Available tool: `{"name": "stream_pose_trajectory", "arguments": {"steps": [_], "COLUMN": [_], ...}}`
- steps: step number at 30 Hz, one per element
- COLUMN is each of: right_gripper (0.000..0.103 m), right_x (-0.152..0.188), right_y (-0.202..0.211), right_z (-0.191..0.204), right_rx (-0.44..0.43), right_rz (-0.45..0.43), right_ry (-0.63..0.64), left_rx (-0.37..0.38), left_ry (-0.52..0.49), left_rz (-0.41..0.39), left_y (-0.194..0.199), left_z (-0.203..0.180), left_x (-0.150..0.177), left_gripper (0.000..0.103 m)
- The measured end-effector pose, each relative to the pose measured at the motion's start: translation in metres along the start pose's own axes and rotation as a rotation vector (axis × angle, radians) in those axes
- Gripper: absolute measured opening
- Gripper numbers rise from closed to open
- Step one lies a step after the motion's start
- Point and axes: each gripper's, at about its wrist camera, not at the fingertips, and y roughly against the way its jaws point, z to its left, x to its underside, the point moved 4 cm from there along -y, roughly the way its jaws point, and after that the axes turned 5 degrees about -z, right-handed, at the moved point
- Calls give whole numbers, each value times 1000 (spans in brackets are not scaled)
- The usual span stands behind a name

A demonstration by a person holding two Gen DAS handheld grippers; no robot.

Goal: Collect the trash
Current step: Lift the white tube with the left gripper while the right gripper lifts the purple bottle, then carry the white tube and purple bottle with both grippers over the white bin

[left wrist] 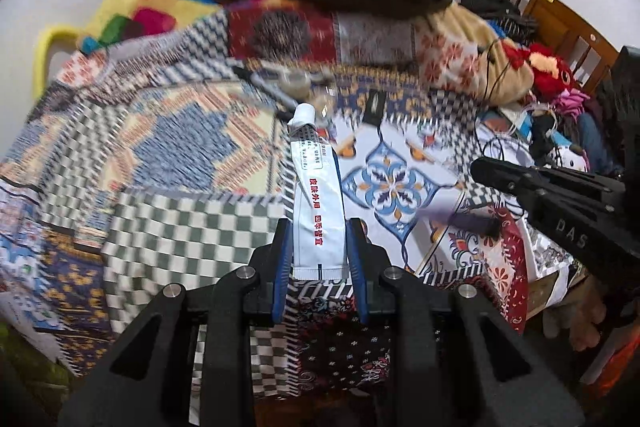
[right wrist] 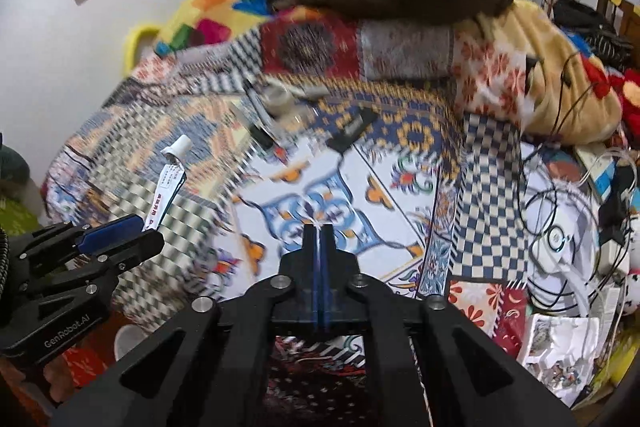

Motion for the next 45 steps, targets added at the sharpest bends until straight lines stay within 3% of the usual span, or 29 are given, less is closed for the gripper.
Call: {"name": "stream_pose_trajectory", "arguments": {"steps": [4,8,12,13,14,16,18,22,30,41,45], "right_gripper": [1,1,4,11,28,51,51,51,24,23,23], "right_x": [-8,5,23,27,31,37,41,54,72,64,58], "right_y": [12,-12,-12,-11,-12,-11,-12,-29,-49,-59,-46], "right_z": [15,7,-4,-5,-5,0,8,31,36,32,40], "right_rx": [26,44,-53,-82,-100,-111,-73,-55,56,32,38], "right_rz": [-32,54,120,140,158,148,131,192,251,269,234], "right_ry": [52,44,-31,-51,-70,-78,-48,27,95,47,33], "left_rx": [-28,-38,-47,-51,-52,-55,-59,-58,-67,-80,-94], "left_ry": [-7,20,19,17,18,25,35,59,79,126,138], "left_rz": [-37,-27,-8,-4,-1,8,16,30,13,-34,-61], "left_y": [25,35,39,39,38,36,32,28,38,76,99], "left_z": [4,13,18,20,21,25,29,37,50,67,74], "left_x": [0,10,25,28,31,37,42,49,53,62,67], "left_gripper": [26,26,26,26,26,26,26,26,26,26,26]}}
